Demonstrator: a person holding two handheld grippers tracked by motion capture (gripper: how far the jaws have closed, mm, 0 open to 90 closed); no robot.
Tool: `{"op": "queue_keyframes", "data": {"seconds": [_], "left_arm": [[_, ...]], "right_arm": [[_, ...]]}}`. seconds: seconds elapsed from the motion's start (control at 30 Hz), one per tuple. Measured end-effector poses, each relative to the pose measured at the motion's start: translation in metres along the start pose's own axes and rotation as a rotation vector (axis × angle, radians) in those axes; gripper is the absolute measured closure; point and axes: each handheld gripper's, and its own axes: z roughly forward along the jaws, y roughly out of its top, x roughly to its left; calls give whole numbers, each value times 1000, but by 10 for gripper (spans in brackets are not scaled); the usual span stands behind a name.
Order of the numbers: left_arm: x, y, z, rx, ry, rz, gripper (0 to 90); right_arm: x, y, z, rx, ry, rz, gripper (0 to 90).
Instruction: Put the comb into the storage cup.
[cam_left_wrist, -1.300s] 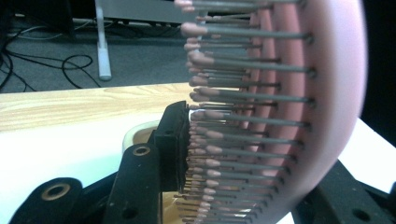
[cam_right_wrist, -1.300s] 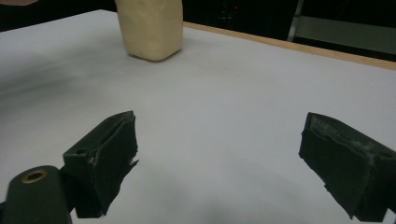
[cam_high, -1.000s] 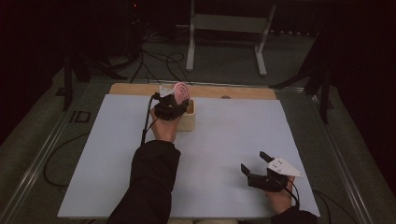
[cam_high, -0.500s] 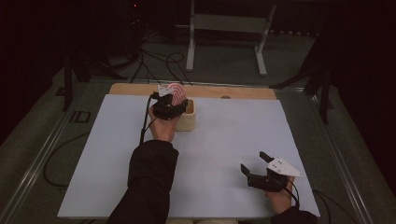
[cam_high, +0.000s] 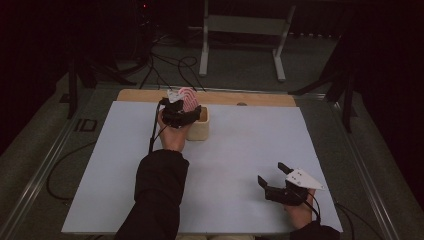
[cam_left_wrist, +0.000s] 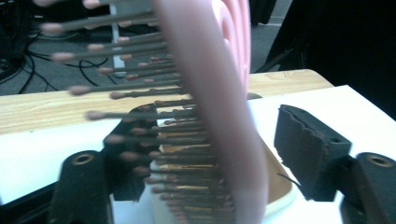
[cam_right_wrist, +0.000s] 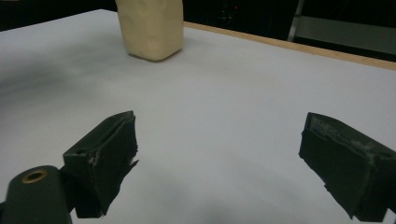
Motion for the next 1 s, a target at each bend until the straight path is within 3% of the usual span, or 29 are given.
{"op": "queue_keyframes", "data": {"seconds": [0.53, 1.0], "left_arm": [[1, 3, -4, -11, 18, 28, 5], [-1, 7, -12, -54, 48, 68, 0]], "right_arm": [[0, 0, 0, 1, 0, 0, 111], [1, 0, 0, 0, 2, -2, 111]]}}
